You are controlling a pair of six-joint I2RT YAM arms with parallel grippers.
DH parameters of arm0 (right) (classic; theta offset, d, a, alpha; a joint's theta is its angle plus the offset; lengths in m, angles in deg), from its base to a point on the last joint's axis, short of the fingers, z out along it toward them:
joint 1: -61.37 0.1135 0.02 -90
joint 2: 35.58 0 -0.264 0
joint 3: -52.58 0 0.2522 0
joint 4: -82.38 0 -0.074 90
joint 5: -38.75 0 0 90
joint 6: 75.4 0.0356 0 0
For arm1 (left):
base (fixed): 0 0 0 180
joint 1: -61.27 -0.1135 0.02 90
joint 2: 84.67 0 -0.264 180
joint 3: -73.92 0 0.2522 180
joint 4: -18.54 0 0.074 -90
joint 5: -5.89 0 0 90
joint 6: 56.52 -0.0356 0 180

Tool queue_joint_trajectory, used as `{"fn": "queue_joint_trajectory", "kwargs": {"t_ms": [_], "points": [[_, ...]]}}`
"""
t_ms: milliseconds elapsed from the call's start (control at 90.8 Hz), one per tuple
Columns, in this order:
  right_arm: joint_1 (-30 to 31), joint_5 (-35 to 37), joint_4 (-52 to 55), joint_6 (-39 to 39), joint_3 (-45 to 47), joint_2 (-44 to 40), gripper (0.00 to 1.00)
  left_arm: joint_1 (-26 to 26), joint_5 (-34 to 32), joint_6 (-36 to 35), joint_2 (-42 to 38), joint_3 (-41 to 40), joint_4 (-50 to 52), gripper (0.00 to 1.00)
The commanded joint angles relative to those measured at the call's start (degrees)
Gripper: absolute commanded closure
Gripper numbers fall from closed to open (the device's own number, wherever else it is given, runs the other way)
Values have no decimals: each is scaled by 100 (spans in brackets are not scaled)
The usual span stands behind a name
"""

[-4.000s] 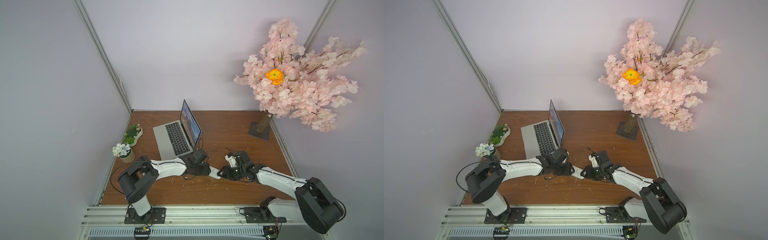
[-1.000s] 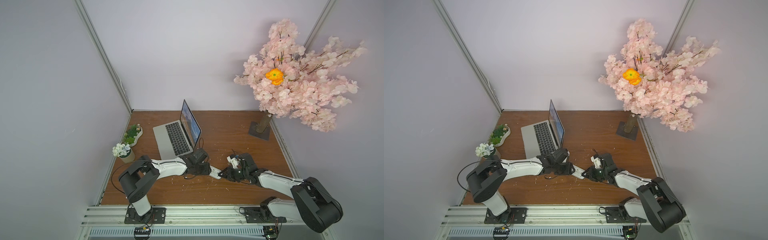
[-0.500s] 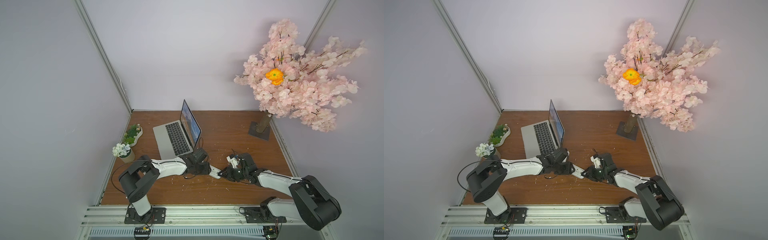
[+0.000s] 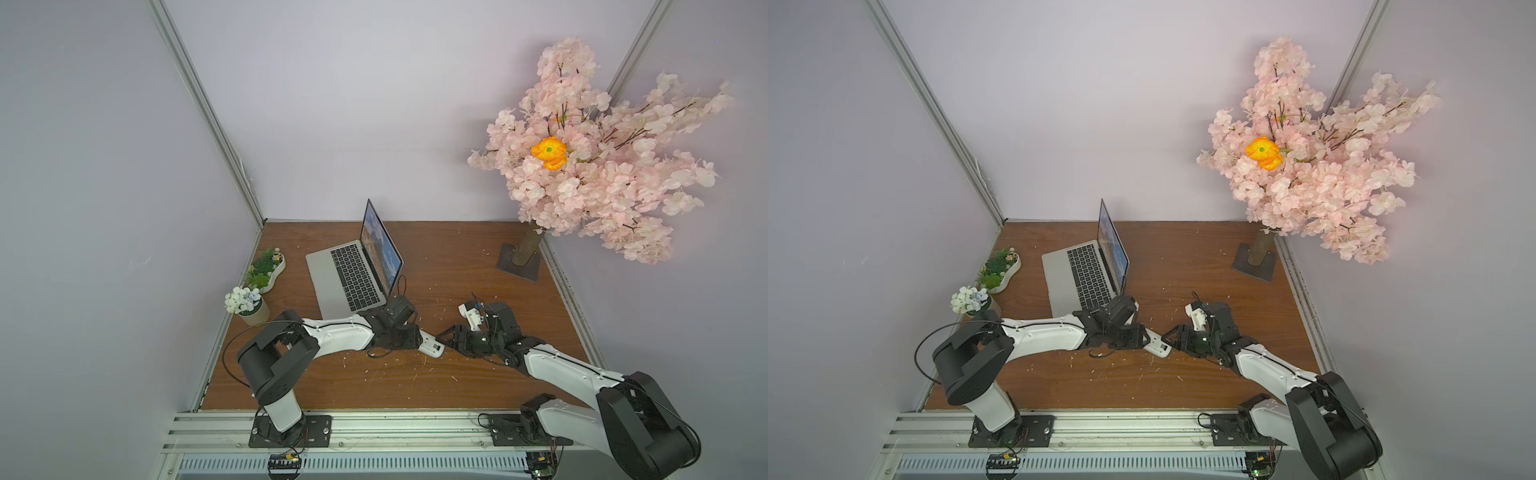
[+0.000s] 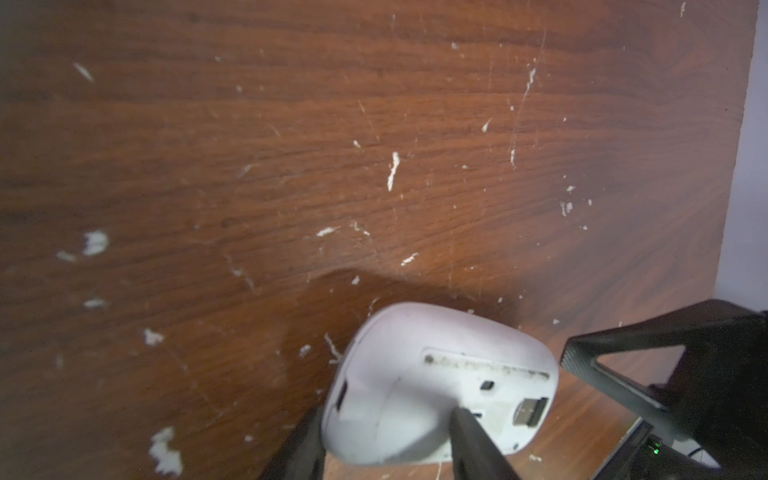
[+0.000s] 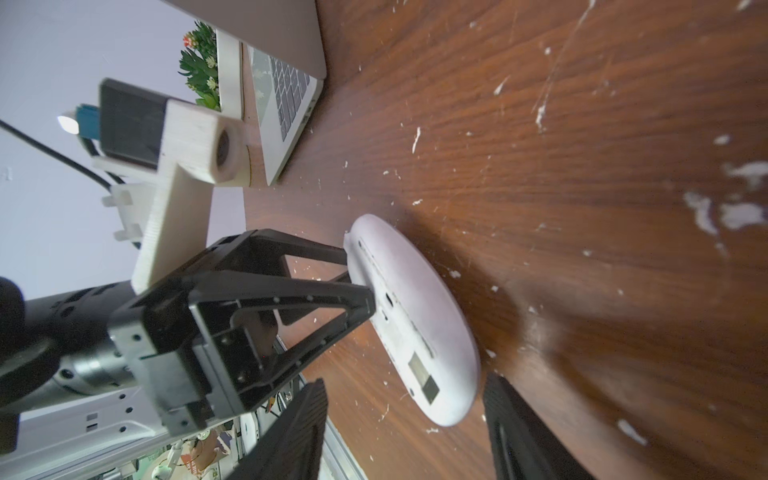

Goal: Remove the wireless mouse receiver from the laptop
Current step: Insert the USB plug into the mouse, then pick up the mouse from the center of the board.

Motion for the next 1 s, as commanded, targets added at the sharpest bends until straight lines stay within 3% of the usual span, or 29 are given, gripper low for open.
{"fn": "queue_joint_trajectory", "kwargs": {"t_ms": [0, 991], "points": [[-22, 12, 186, -242, -164, 126, 36, -52, -292, -67, 376, -402, 1133, 48], [-15, -873, -1764, 248, 262, 1561, 63, -37, -99, 56, 593, -549, 895, 53]]}}
